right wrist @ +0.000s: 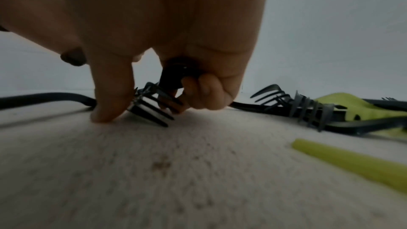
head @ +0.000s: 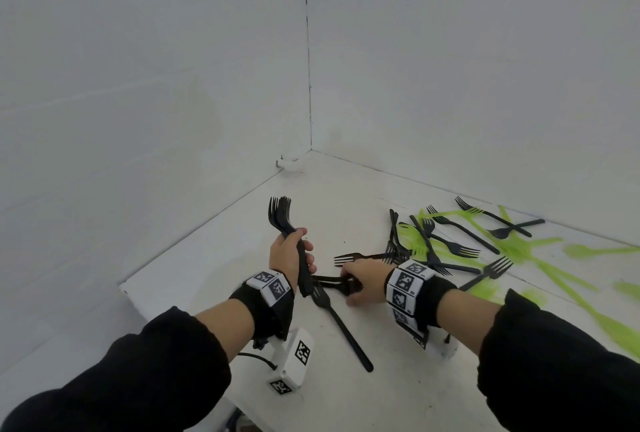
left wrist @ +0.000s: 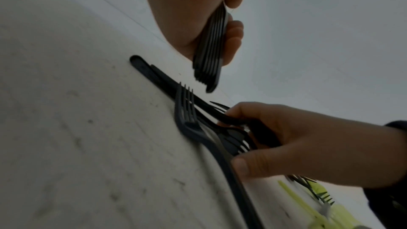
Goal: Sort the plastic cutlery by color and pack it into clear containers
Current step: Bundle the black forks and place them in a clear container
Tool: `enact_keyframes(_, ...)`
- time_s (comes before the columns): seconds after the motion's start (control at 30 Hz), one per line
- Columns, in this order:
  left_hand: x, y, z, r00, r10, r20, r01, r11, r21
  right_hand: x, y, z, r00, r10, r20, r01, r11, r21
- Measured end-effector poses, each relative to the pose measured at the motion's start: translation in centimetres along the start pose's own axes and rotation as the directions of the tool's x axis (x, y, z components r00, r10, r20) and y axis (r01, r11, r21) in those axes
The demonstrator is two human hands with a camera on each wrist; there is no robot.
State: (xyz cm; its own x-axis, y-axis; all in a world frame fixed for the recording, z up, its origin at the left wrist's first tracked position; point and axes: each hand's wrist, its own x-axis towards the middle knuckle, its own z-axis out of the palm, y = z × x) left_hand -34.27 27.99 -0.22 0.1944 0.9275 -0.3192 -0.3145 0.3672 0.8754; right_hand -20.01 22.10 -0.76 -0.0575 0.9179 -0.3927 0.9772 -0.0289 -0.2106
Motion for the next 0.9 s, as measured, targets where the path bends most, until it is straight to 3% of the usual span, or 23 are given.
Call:
enact_keyframes(0.2,-0.1,-0.7,-0.5,1.0,0.003,-0.011,-0.003,1.0,-0.006,-0.4,1.1,1.1,0.995,0.069,-0.065,-0.081,0.976,-0.202)
enact_keyframes(0.37,-0.1,-1.0,0.5,1.0,-0.012,0.007,0.012,1.0,0.004,-0.6,0.9,1.6,0.985,-0.058,-0.163,0.009,0.959,-0.283)
enact_keyframes(0.57,-0.2,-1.6,1.1,1.0,-0.017,0.023,0.017,1.0,0.006,-0.1,1.0,1.0,0.991,-0.04,-0.126,0.031,0.997,-0.074)
enact_keyframes(0.77,0.0,-1.7,0.9,1.0,-0.018,0.011,0.018,1.0,0.0,-0.1,1.5,0.2,0.936,0.021,-0.351,0.026,0.991,0.129)
enact_keyframes(0.9,0.1,-1.6,0.8,1.0,-0.023,0.005,0.023,1.0,0.0,-0.2,1.9,-0.5,0.922,0.037,-0.386,0.017,0.991,0.134)
